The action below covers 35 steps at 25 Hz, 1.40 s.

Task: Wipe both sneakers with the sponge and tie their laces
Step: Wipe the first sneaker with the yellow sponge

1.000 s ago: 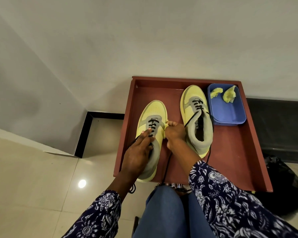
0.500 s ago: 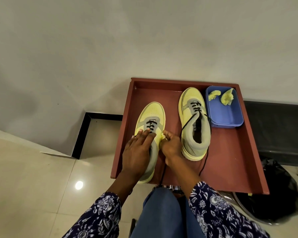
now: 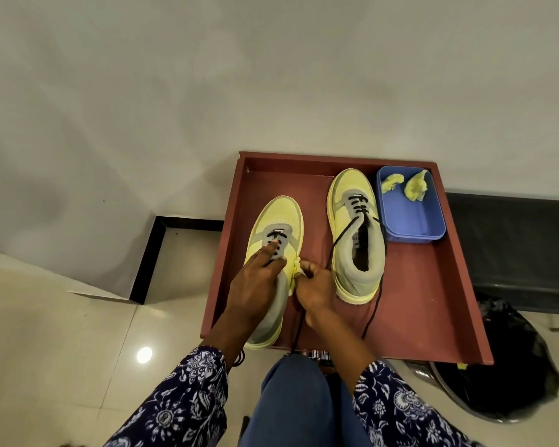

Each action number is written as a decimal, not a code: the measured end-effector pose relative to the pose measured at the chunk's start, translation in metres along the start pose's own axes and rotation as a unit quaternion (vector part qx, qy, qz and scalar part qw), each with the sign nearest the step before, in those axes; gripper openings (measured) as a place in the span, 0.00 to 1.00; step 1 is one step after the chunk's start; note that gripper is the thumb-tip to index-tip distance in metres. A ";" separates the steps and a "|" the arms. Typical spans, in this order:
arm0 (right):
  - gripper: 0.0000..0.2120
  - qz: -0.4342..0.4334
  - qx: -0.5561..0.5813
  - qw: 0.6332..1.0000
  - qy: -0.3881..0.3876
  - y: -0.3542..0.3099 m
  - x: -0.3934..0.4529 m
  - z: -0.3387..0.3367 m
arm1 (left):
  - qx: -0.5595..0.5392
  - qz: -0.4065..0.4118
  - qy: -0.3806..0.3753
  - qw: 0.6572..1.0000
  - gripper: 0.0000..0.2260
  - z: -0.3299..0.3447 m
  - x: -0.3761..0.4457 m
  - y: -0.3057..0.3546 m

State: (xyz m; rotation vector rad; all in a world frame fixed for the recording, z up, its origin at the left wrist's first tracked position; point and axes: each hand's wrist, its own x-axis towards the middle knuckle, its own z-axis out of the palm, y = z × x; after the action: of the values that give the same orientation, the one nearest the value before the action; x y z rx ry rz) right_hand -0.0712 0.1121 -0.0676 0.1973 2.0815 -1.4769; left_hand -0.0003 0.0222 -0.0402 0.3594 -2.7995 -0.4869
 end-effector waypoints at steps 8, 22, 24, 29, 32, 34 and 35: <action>0.20 -0.014 -0.098 0.994 0.040 -0.006 0.010 0.004 | -0.020 0.068 0.028 0.997 0.16 -0.002 -0.019 -0.004; 0.23 -0.185 -0.308 0.933 0.027 -0.071 0.071 0.005 | -0.061 0.070 0.034 0.995 0.13 0.005 -0.019 -0.010; 0.22 -0.224 -0.295 0.928 0.036 -0.058 0.063 0.003 | -0.059 0.074 0.040 0.995 0.13 0.004 -0.019 -0.009; 0.20 -0.243 -0.212 0.944 0.069 -0.016 0.021 -0.002 | -0.068 0.068 0.044 0.994 0.15 0.003 -0.019 -0.008; 0.19 -0.240 -0.183 0.950 0.079 -0.012 0.016 -0.003 | -0.073 0.062 0.041 0.995 0.16 0.005 -0.021 -0.010; 0.19 -0.240 -0.192 0.948 0.079 -0.020 0.021 -0.003 | -0.080 0.054 0.038 0.995 0.16 0.006 -0.022 -0.011; 0.20 -0.244 -0.209 0.944 0.075 -0.025 0.026 -0.002 | -0.082 0.050 0.037 0.995 0.16 0.006 -0.022 -0.010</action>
State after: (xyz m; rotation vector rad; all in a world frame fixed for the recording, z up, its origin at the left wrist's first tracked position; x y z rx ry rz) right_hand -0.1048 0.0994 -0.0605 -0.4111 2.6436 -1.2563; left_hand 0.0204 0.0208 -0.0542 0.1981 -2.6674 -0.6616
